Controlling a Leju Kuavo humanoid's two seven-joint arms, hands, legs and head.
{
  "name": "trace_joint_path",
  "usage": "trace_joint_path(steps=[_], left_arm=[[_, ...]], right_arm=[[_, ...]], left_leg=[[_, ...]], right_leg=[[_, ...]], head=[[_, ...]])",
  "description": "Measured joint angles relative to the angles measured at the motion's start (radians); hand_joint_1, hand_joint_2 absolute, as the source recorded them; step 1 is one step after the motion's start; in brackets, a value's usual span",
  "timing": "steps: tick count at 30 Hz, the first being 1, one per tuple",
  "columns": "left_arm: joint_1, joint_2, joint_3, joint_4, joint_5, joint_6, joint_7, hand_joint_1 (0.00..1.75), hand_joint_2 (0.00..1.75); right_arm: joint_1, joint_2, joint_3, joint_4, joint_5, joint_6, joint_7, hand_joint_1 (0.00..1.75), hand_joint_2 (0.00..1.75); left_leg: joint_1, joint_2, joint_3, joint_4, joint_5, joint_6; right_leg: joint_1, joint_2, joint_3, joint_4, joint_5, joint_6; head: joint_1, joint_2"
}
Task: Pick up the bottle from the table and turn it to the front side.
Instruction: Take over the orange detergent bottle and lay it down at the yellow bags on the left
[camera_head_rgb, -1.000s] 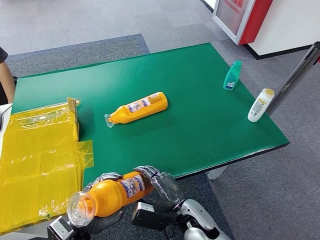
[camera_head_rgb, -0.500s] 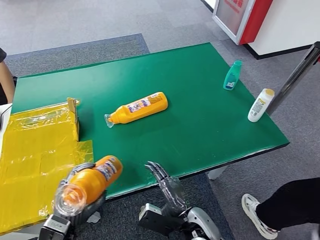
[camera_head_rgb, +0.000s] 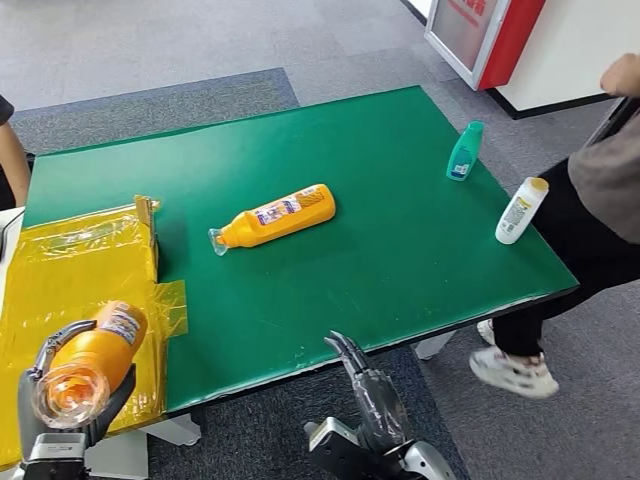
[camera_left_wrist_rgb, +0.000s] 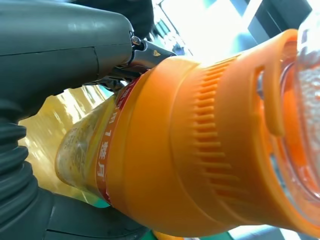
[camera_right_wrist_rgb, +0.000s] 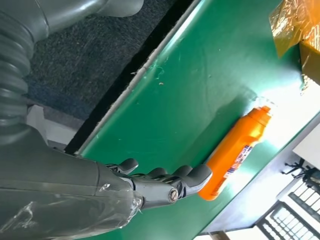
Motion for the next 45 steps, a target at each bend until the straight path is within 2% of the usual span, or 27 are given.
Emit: trace_joint_path(steps=[2, 6, 9, 12, 18, 24, 36, 45], left_arm=[[0.0, 0.005, 0.009, -0.002, -0.113, 0.041, 0.071, 1.75, 1.75], [-0.004, 0.04, 0.028, 0.0, -0.379, 0.081, 0.274, 1.75, 1.75], [-0.016, 0.085, 0.052, 0.009, -0.516, 0.054, 0.387, 1.75, 1.75], [-0.036, 0.129, 0.074, 0.032, -0.569, 0.001, 0.444, 1.75, 1.75], [-0.1, 0.182, 0.082, 0.113, -0.598, -0.102, 0.499, 1.75, 1.75], [-0.202, 0.202, 0.054, 0.222, -0.639, -0.166, 0.54, 1.75, 1.75], [-0.389, 0.197, -0.088, 0.353, -0.7, -0.221, 0.587, 1.75, 1.75], [-0.454, 0.178, -0.161, 0.419, -0.717, -0.279, 0.609, 1.74, 1.75]], right_arm=[[0.006, -0.002, -0.001, -0.007, -0.006, -0.002, 0.003, 0.0, 1.75], [0.016, -0.004, -0.002, -0.014, -0.019, 0.004, 0.011, 0.0, 1.75], [0.023, -0.004, -0.002, -0.014, -0.046, 0.007, 0.007, 0.0, 1.75], [0.034, -0.006, -0.002, -0.013, -0.078, 0.005, -0.001, 0.0, 1.75], [0.036, -0.014, 0.004, -0.006, -0.119, 0.027, -0.006, 0.0, 1.75], [0.009, -0.016, 0.029, 0.024, -0.146, 0.065, -0.014, 0.0, 1.75], [-0.048, -0.017, 0.08, 0.11, -0.181, 0.119, -0.029, 0.0, 1.75], [-0.078, -0.018, 0.092, 0.152, -0.192, 0.144, -0.038, 0.0, 1.75]], left_leg=[[0.0, 0.0, 0.0, 0.0, 0.0, 0.0], [0.0, 0.0, 0.0, 0.0, 0.0, 0.0], [0.0, 0.0, 0.001, 0.0, 0.0, 0.0], [0.001, 0.0, 0.001, 0.0, 0.0, -0.001], [0.001, 0.0, 0.001, 0.0, 0.0, -0.001], [0.001, 0.0, 0.002, 0.0, 0.001, -0.001], [0.001, 0.0, 0.001, 0.0, 0.001, 0.0], [0.001, 0.0, 0.001, 0.0, 0.001, 0.0]], right_leg=[[0.0, 0.0, 0.0, 0.0, 0.0, 0.0], [0.0, 0.0, 0.0, 0.0, 0.0, 0.0], [0.0, 0.0, -0.001, 0.0, 0.0, 0.0], [0.001, 0.0, 0.0, 0.0, 0.0, 0.0], [0.001, 0.0, 0.0, 0.0, 0.0, 0.0], [0.001, 0.0, 0.0, 0.0, 0.0, 0.0], [0.001, 0.0, 0.0, 0.0, 0.001, 0.0], [0.001, 0.0, -0.001, 0.0, 0.001, 0.0]], head=[[0.0, 0.0], [0.0, 0.0], [0.0, 0.0], [0.0, 0.0], [0.0, 0.0], [0.0, 0.0], [0.0, 0.0], [0.0, 0.0]])
